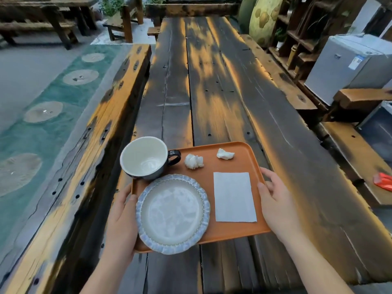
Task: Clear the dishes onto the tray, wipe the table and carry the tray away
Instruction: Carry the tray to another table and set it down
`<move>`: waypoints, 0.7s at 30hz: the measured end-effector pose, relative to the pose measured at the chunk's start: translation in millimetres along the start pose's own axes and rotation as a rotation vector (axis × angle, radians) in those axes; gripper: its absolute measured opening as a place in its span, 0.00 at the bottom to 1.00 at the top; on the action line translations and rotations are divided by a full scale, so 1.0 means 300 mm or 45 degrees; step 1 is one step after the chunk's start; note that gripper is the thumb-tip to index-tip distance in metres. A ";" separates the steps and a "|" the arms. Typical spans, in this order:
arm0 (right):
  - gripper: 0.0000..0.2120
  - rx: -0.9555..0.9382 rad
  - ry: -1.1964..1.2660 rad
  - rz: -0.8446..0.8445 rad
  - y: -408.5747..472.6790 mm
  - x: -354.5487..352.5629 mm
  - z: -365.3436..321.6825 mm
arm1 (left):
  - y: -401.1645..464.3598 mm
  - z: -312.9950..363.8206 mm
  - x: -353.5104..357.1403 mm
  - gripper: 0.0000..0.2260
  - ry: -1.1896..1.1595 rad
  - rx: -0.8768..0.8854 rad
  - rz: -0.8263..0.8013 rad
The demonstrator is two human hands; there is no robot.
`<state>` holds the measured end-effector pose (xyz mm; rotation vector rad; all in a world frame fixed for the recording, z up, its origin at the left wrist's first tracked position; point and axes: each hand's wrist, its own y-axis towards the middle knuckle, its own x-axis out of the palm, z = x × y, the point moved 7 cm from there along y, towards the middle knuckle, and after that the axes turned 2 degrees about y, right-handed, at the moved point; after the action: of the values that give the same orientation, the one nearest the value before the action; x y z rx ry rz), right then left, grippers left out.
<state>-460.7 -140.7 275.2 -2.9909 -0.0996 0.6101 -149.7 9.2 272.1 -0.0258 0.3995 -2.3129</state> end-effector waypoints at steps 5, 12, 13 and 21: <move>0.12 -0.053 -0.015 -0.230 0.069 0.061 -0.014 | -0.099 -0.054 -0.036 0.15 -0.061 -0.085 0.226; 0.10 -0.135 -0.128 -0.624 0.098 0.254 -0.017 | -0.332 -0.150 -0.156 0.12 -0.113 -0.207 0.618; 0.12 -0.151 -0.144 -0.691 0.085 0.292 -0.021 | -0.371 -0.155 -0.179 0.11 -0.132 -0.211 0.680; 0.13 -0.312 -0.168 -1.068 -0.105 0.538 -0.118 | -0.674 -0.215 -0.361 0.08 -0.214 -0.259 1.126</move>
<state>-300.1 -98.8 248.3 -2.7089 -1.4215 0.6940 -224.4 235.3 281.1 -0.1178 0.4439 -1.3844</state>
